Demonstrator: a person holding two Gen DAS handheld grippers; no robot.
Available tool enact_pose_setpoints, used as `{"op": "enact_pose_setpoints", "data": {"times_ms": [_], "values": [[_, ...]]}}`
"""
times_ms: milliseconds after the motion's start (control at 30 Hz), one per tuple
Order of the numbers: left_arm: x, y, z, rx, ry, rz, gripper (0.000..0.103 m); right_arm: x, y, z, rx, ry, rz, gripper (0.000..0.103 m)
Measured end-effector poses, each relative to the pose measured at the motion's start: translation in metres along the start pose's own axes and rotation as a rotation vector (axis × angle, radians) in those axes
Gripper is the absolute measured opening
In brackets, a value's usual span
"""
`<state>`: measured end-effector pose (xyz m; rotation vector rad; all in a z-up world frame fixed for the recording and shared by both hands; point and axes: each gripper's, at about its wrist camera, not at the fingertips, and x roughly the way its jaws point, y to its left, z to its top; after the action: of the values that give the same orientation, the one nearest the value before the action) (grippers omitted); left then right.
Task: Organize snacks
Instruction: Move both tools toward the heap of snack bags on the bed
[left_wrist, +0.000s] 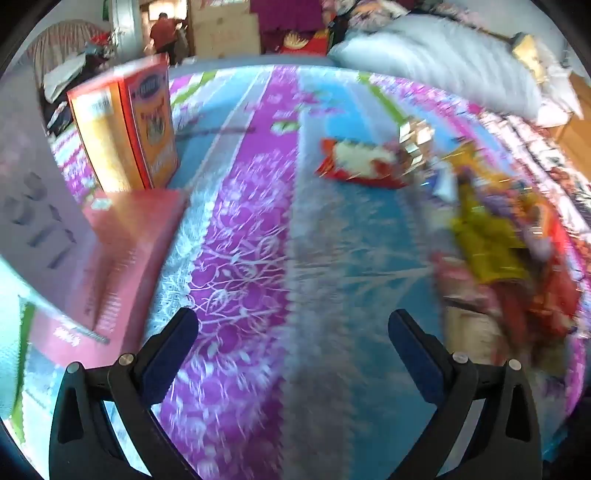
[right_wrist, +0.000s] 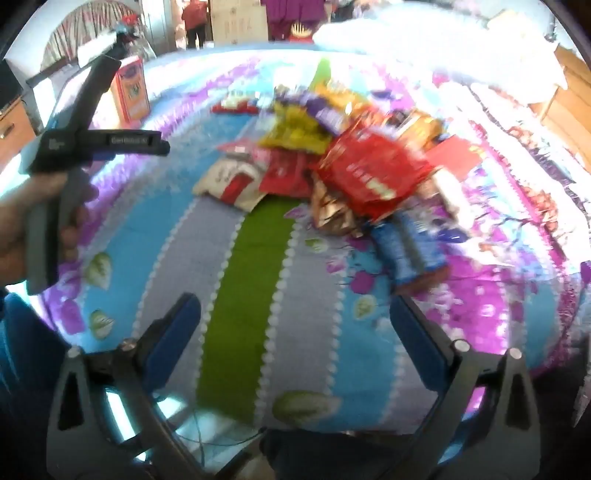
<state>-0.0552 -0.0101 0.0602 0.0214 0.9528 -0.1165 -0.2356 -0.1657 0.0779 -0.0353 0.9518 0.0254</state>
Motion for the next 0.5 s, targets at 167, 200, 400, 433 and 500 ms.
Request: {"op": "enact_pose_setpoints", "data": {"times_ms": [167,200,400,433,500], "values": [[-0.073,-0.028,-0.011,0.105,-0.096,-0.041,0.103,-0.042,-0.018,-0.009,0.01,-0.091,-0.017,0.103],[-0.085,-0.034,-0.014,0.122,-0.103,-0.049,0.103,-0.048,-0.021,-0.01,0.009,-0.103,-0.025,0.103],[-0.126,-0.06,-0.028,0.151,-0.095,-0.03,0.103,-0.072,-0.02,-0.009,0.03,-0.156,-0.034,0.103],[-0.129,-0.064,-0.032,0.151,-0.1,-0.019,0.103,-0.079,-0.019,-0.016,0.028,-0.171,-0.035,0.103],[-0.139,-0.067,-0.036,0.166,-0.118,-0.016,0.103,-0.085,-0.017,-0.017,0.029,-0.188,-0.036,0.103]]}}
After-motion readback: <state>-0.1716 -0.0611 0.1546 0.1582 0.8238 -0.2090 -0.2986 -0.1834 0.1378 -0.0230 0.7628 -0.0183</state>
